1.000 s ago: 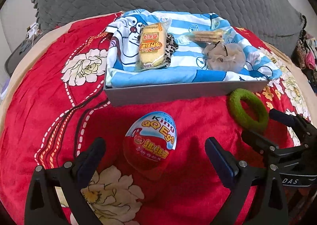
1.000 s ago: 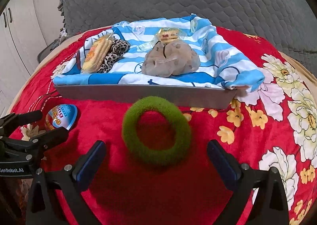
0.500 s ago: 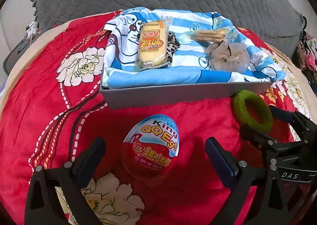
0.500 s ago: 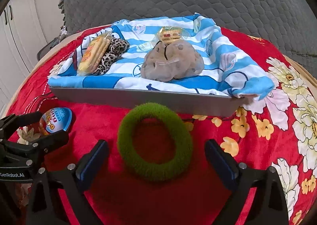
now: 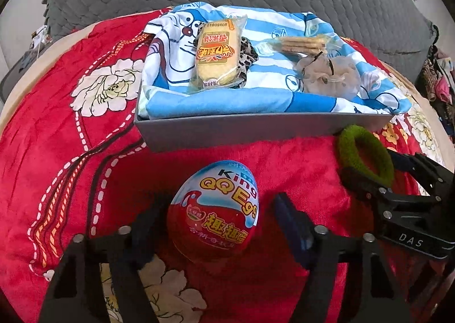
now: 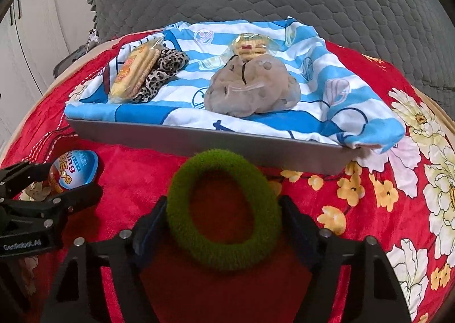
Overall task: Organize objects
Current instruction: 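Close the left tool on the red Kinder egg while the right tool grasps the green ring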
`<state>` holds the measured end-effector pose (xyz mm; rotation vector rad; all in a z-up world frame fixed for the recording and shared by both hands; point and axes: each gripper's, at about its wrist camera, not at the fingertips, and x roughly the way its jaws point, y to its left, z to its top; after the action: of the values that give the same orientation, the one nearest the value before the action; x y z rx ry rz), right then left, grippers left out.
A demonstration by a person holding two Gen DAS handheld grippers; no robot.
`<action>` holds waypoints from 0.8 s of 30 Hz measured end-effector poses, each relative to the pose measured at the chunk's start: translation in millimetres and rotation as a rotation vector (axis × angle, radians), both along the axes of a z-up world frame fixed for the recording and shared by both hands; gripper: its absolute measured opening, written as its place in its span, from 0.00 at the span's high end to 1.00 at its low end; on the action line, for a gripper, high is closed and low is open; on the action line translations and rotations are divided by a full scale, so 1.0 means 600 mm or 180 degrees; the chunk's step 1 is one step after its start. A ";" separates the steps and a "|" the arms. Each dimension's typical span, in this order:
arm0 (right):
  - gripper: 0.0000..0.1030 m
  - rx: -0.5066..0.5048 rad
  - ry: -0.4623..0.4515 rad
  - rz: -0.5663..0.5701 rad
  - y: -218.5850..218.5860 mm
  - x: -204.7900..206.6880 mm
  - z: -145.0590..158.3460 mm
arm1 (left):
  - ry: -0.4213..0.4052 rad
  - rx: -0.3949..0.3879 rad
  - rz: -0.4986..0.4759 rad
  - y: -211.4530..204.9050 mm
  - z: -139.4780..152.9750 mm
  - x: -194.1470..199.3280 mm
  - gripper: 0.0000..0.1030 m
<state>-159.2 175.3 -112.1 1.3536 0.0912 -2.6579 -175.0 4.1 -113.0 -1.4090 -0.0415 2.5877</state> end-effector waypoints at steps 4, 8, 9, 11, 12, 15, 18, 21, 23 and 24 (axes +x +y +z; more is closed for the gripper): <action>0.37 0.0013 -0.0004 0.0030 -0.002 0.000 0.000 | 0.0027 -0.0002 -0.0040 0.005 0.003 0.001 0.34; 0.43 0.0027 -0.0016 0.0053 -0.005 0.000 0.001 | 0.0054 0.0023 -0.0037 0.002 0.007 0.003 0.45; 0.45 0.0028 -0.0018 0.0051 -0.006 0.000 0.000 | 0.0036 0.0034 -0.0032 0.002 0.007 0.002 0.45; 0.48 0.0031 -0.0022 0.0056 -0.006 0.000 0.000 | 0.0024 0.0037 -0.0028 0.002 0.008 0.001 0.46; 0.50 0.0034 -0.0024 0.0060 -0.007 0.001 0.001 | 0.0030 0.0032 -0.0036 0.001 0.008 0.001 0.46; 0.63 0.0014 -0.0027 0.0084 -0.007 0.002 0.002 | 0.0029 0.0021 -0.0049 0.001 0.008 0.002 0.46; 0.72 -0.0002 -0.0033 0.0108 -0.007 0.002 0.002 | 0.0040 0.0011 -0.0051 0.002 0.008 0.005 0.46; 0.75 -0.0042 -0.0041 0.0131 -0.006 0.002 0.003 | 0.0058 -0.0003 -0.0055 0.003 0.009 0.006 0.46; 0.77 -0.0075 -0.0043 0.0143 -0.005 0.003 0.005 | 0.0061 -0.0003 -0.0050 0.003 0.010 0.007 0.46; 0.77 -0.0090 -0.0040 0.0136 -0.004 0.003 0.006 | 0.0068 -0.0004 -0.0051 0.003 0.010 0.008 0.46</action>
<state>-157.2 173.2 -108.7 1.3443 0.0797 -2.6053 -170.5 5.9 -106.8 -1.3762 -0.0253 2.5900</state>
